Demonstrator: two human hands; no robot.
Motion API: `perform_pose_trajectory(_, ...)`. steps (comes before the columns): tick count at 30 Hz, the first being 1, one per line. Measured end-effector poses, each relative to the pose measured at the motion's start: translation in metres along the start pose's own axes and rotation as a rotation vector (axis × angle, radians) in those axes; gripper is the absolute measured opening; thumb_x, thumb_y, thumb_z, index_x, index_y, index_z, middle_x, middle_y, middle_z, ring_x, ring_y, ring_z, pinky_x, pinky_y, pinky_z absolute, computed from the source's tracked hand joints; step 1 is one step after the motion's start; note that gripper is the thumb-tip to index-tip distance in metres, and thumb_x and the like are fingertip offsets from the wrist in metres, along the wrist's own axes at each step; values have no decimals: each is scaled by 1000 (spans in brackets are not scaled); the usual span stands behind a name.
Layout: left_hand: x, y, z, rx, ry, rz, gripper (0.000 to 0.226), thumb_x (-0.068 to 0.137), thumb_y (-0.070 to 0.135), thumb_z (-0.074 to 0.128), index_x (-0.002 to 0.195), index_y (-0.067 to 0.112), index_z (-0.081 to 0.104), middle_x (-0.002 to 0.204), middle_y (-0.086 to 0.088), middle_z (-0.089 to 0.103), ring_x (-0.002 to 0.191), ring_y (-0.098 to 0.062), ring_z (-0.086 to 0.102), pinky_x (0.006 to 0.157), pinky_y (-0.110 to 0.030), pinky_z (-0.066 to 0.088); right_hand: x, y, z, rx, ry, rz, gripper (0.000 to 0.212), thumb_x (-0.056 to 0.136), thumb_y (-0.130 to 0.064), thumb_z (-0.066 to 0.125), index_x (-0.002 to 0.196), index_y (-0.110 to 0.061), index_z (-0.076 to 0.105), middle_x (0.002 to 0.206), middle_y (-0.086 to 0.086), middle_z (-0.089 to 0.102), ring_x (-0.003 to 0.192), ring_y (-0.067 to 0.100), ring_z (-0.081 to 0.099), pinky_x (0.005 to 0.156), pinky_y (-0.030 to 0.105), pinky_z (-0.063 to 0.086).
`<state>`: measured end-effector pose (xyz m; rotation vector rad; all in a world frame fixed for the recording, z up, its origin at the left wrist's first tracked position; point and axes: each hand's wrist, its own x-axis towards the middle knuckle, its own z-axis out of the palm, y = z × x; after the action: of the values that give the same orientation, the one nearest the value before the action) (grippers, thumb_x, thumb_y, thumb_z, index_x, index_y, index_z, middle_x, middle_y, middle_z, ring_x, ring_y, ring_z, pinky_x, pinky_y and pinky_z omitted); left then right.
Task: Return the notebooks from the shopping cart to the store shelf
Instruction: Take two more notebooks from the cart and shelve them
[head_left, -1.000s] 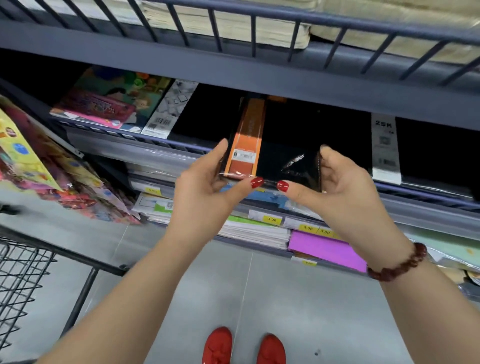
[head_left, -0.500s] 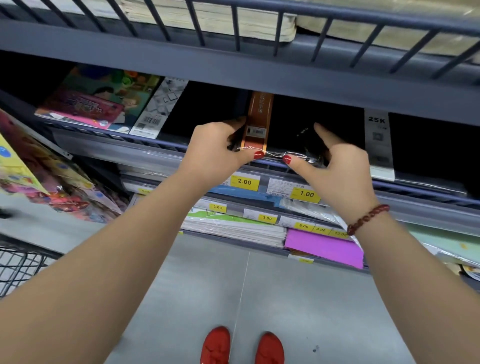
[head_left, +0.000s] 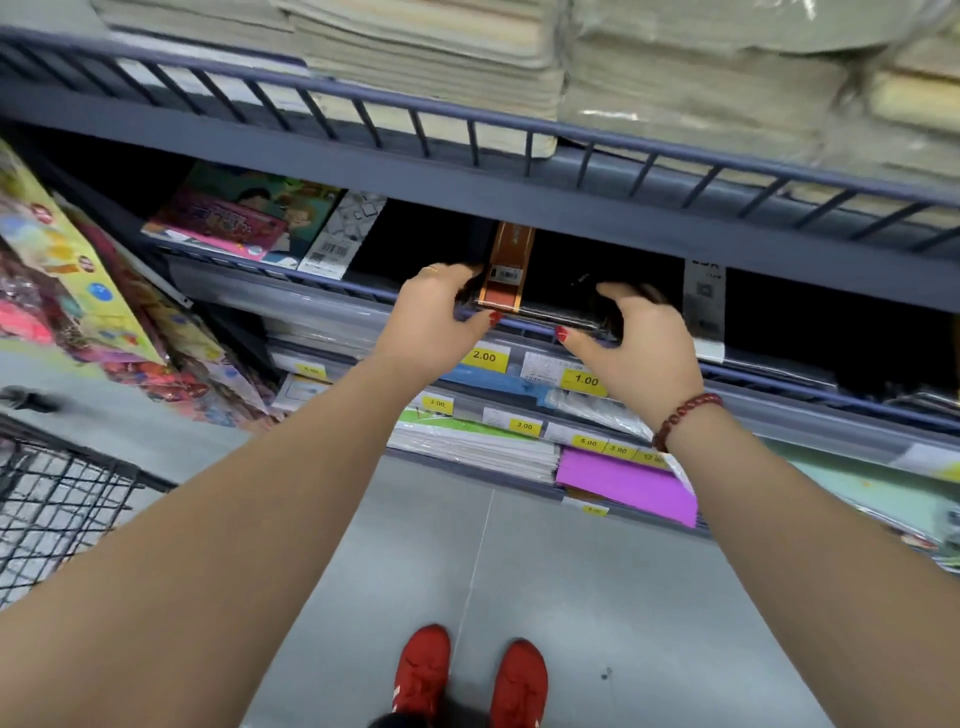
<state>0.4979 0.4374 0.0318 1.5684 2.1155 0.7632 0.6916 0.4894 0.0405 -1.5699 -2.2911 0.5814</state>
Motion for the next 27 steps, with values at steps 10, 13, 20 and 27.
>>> perform_pose_trajectory(10, -132, -18, -103, 287, -17, -158, 56, 87, 30, 61, 137, 12, 44, 135, -11, 51, 127, -29, 44, 100, -38, 42, -70, -81, -32, -199, -197, -362, 66, 78, -49, 65, 132, -16, 46, 127, 6, 53, 118, 28, 46, 96, 39, 37)
perform_pose_trajectory(13, -176, -22, -149, 378, 45, -191, 56, 84, 32, 61, 133, 11, 49, 126, -13, 57, 119, -33, 49, 95, -42, 45, -83, -123, -35, -196, -238, -464, 67, 79, -51, 63, 133, -15, 44, 127, 8, 52, 119, 30, 44, 98, 39, 37)
perform_pose_trajectory(20, -273, -36, -263, 533, 235, -294, 51, 81, 29, 58, 127, 9, 53, 116, -11, 60, 108, -30, 55, 90, -37, 46, -120, -238, -32, -211, -281, -702, 70, 83, -56, 56, 140, -20, 36, 136, 4, 47, 126, 27, 40, 102, 39, 36)
perform_pose_trajectory(27, -387, -79, -347, 550, 317, -422, 43, 87, 31, 55, 126, 14, 53, 123, -7, 58, 113, -26, 52, 91, -35, 43, -190, -355, -15, -255, -294, -869, 65, 84, -53, 56, 137, -23, 37, 134, 4, 48, 125, 27, 41, 99, 40, 37)
